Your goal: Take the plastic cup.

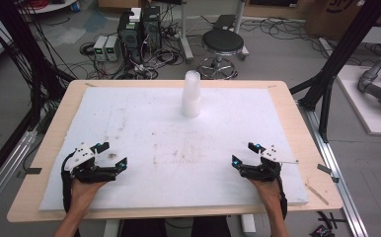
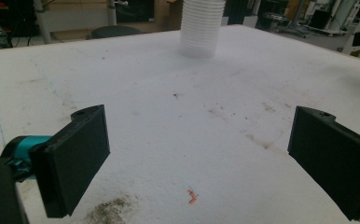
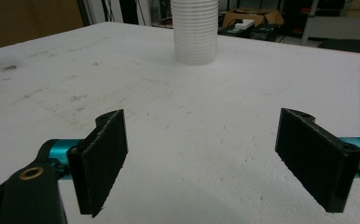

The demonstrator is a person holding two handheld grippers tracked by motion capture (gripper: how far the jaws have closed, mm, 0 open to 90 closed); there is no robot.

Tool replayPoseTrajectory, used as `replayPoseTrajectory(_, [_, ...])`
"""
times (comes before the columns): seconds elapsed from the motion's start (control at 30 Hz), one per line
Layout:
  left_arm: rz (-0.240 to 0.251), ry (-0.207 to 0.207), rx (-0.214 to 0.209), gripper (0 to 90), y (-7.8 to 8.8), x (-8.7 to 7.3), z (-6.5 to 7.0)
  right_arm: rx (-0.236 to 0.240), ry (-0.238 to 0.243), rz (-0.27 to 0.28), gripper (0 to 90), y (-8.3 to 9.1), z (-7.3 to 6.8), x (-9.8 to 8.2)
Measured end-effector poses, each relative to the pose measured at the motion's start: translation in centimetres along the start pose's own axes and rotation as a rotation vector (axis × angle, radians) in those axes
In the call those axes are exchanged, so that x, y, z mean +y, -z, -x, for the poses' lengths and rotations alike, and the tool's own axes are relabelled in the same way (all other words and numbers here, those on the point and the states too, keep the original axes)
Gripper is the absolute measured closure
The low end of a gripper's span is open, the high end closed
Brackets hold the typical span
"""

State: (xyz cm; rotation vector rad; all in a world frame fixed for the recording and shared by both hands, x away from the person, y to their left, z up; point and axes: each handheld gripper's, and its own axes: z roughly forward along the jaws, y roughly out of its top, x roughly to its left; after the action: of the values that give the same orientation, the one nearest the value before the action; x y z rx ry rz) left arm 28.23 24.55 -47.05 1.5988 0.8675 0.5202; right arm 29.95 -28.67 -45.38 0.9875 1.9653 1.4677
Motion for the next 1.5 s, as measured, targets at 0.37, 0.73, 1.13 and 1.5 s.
replayPoseTrajectory(0.37, [-0.011, -0.002, -0.007, 5.2, -0.1, 0.0, 0.0, 0.009, 0.004, 0.025, 16.9, 0.3, -0.1, -0.1])
replayPoseTrajectory(0.73, [-0.007, -0.004, -0.012, 5.2, -0.1, 0.0, 0.0, 0.079, -0.036, -0.008, 17.4, 0.3, 0.5, 1.4])
replayPoseTrajectory(1.13, [-0.011, 0.004, -0.015, 5.2, -0.1, 0.0, -0.1, 0.108, 0.046, -0.042, 14.9, 1.0, 1.0, 7.6])
replayPoseTrajectory(1.5, [-0.02, 0.009, -0.021, 5.2, -0.2, 0.1, -0.2, 0.09, 0.075, -0.041, 14.1, 1.0, 2.6, 13.4])
